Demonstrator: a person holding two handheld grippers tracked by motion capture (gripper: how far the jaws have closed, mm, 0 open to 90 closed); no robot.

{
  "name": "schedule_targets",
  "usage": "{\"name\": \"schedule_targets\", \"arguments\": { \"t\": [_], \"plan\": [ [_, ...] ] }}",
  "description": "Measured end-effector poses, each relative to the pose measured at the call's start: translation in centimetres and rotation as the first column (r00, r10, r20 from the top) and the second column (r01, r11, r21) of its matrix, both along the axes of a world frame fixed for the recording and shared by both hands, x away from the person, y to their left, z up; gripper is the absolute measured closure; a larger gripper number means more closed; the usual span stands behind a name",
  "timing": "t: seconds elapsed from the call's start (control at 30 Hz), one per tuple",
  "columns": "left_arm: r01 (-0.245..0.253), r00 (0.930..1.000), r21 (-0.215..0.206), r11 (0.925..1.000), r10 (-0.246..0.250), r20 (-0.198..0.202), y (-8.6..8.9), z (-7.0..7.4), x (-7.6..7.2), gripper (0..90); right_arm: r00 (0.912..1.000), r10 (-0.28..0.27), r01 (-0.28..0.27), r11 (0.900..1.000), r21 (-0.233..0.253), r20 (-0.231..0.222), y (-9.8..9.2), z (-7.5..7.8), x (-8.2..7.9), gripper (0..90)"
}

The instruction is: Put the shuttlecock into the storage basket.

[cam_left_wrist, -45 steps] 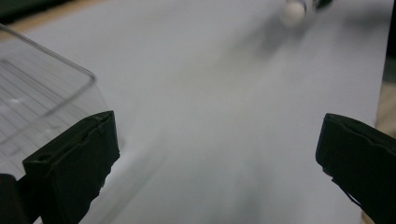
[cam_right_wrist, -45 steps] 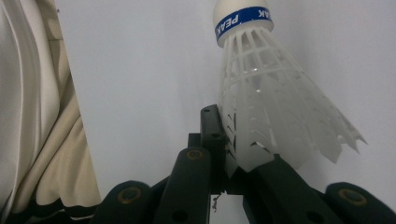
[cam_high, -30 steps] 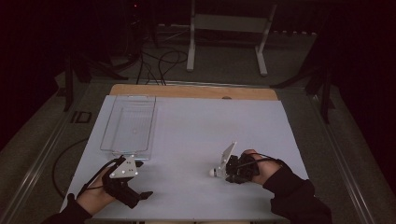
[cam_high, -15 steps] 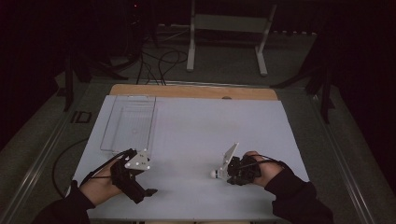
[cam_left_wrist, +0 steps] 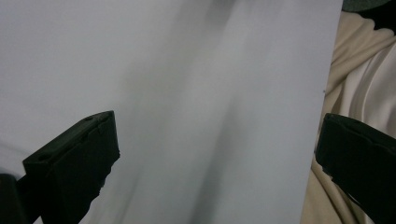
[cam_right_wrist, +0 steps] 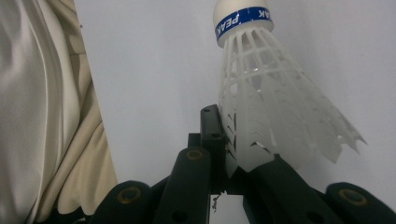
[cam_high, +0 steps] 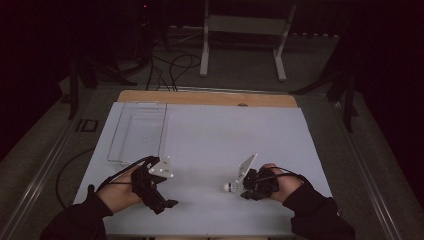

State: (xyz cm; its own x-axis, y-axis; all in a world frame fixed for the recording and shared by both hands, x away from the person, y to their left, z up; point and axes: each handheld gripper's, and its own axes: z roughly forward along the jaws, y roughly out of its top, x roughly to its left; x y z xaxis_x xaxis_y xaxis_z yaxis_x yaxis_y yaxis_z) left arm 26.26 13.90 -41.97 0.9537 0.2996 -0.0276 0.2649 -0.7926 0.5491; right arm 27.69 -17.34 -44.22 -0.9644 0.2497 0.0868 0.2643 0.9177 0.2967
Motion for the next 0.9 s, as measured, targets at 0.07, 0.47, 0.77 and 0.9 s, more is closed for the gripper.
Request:
{"name": "schedule_targets", "arguments": {
  "t": [0.07, 0.47, 0.77, 0.9],
  "plan": [
    [0.014, 0.9998, -0.004, 0.9999, -0.014, 0.011, -0.4, 0.1, 0.0, 0.2, 1.0, -0.002, 0.002, 1.0, 0.005, -0.003, 0.0, -0.1, -0.1, 90.0],
    [0.035, 0.9993, 0.027, 0.999, -0.036, 0.013, -2.8, 0.5, 0.2, 0.2, 0.9999, 0.013, -0.013, 1.0, 0.019, 0.004, 0.4, 0.0, -0.4, 90.0],
    [0.082, 0.9966, 0.002, 0.9966, -0.082, -0.004, -4.4, 1.1, 0.9, 0.2, 0.9991, 0.039, -0.04, 0.999, 0.029, 0.012, 0.8, 0.3, -0.5, 90.0],
    [0.098, 0.9951, 0.003, 0.9952, -0.098, -0.016, -5.3, 1.3, 1.2, 0.2, 0.9989, 0.045, -0.045, 0.999, 0.024, 0.012, 0.9, 0.4, -0.6, 90.0]
  ]
}}
